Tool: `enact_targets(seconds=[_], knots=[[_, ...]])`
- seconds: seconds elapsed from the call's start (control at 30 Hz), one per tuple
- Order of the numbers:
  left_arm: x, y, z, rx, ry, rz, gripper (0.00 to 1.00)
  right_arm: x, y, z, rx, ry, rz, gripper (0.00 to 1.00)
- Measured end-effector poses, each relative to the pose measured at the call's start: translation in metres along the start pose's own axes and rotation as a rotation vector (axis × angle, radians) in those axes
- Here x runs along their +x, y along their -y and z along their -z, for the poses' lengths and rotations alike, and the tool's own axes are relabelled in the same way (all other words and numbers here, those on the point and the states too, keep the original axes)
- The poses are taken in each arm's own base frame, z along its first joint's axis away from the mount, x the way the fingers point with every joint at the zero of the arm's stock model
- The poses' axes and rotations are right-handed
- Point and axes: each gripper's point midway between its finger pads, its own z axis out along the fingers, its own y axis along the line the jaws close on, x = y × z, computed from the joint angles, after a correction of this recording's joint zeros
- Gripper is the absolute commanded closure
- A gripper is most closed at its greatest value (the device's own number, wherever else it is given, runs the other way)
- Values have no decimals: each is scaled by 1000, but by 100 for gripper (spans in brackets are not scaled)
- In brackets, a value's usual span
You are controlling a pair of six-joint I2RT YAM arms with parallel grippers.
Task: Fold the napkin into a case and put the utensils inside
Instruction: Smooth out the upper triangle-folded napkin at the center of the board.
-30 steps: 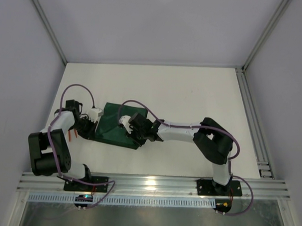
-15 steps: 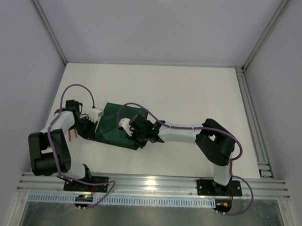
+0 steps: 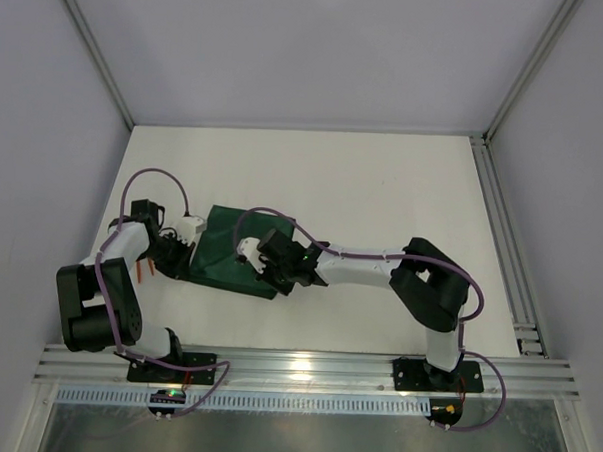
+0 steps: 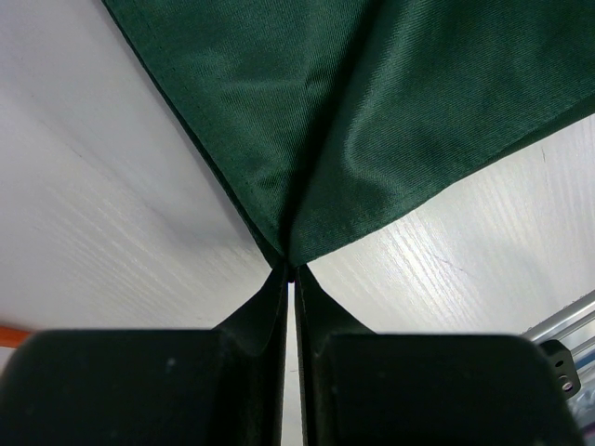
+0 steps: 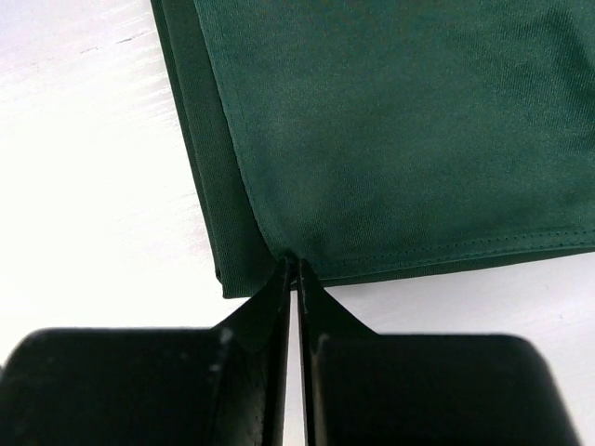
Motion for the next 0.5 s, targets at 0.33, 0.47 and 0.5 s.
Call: enact_targets(seconds=[0.33, 0.47, 0.5], knots=[[0, 0, 0, 0, 0, -1, 97, -3, 3, 3, 22, 7, -1, 96], [0, 0, 0, 0, 0, -1, 97, -9, 4, 11, 26, 29, -1, 96], [0, 0, 0, 0, 0, -1, 97, -12, 3, 15, 26, 38, 0, 96]])
